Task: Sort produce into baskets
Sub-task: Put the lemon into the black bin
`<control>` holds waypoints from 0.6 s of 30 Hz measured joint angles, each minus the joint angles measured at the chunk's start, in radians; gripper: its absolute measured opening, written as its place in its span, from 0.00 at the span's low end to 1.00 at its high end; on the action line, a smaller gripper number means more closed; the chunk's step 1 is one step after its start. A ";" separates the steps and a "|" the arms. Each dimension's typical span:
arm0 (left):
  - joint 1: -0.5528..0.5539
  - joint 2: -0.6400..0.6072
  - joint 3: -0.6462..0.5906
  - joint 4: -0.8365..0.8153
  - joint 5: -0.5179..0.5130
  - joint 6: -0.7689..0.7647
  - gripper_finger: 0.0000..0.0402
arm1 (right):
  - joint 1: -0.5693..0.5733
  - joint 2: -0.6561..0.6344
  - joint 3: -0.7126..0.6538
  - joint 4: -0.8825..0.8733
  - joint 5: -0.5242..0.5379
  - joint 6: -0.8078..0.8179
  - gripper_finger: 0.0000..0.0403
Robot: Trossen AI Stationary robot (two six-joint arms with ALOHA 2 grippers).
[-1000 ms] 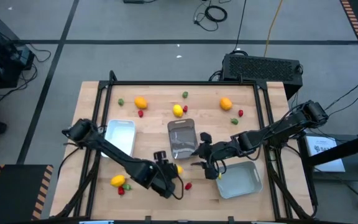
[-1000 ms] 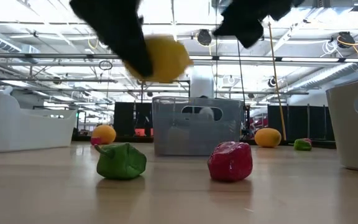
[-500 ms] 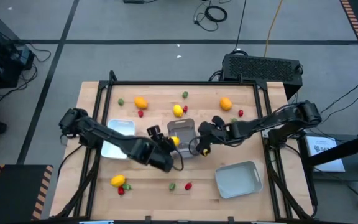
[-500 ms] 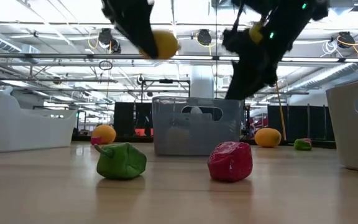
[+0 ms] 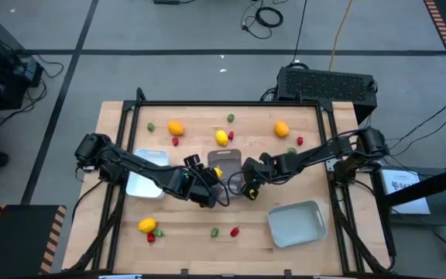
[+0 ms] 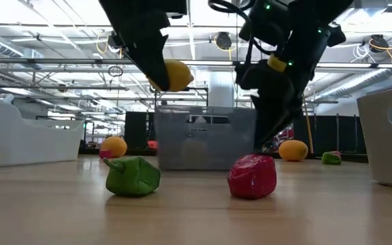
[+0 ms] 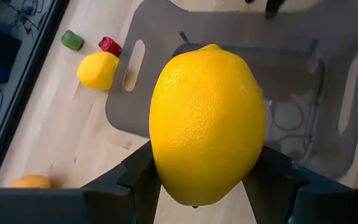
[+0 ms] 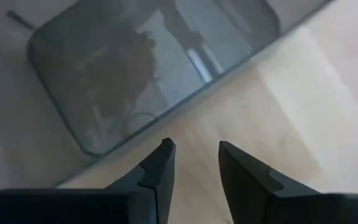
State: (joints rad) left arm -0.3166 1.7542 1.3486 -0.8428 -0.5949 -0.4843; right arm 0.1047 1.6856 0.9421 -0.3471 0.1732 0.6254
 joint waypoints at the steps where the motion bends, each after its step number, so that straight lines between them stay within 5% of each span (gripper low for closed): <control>1: -0.002 0.000 -0.002 0.001 0.000 -0.002 0.49 | 0.000 0.001 0.000 0.013 -0.014 0.000 0.28; 18: -0.007 0.000 -0.017 0.026 0.019 -0.006 0.49 | -0.001 -0.050 0.001 -0.011 -0.095 -0.073 0.27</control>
State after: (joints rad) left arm -0.3232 1.7546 1.3319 -0.8168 -0.5756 -0.4904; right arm 0.1040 1.6352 0.9432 -0.3582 0.0783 0.5522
